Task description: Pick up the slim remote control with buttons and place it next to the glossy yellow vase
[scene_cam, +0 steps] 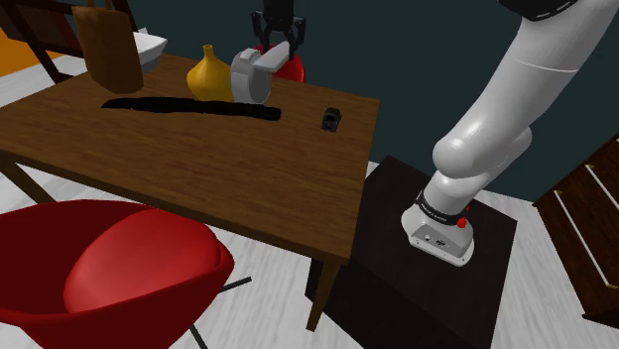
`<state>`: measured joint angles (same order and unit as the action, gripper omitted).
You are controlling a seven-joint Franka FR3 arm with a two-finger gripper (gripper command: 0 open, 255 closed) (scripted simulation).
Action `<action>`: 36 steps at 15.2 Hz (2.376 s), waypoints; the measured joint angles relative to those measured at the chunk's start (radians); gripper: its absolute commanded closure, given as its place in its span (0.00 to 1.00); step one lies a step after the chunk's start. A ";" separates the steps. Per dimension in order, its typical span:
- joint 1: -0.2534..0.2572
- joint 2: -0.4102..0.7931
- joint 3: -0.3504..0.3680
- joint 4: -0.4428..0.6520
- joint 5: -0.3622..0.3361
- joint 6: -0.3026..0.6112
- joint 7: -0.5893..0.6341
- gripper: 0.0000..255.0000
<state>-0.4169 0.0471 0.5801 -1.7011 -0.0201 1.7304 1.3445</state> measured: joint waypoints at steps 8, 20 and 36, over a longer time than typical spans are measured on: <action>0.000 -0.001 0.000 -0.108 0.000 0.108 0.002 1.00; 0.002 0.032 -0.002 -0.237 -0.021 0.264 0.013 1.00; 0.017 0.127 -0.010 -0.354 -0.088 0.459 0.061 1.00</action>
<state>-0.4000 0.1744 0.5706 -2.0553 -0.1081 2.1895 1.4058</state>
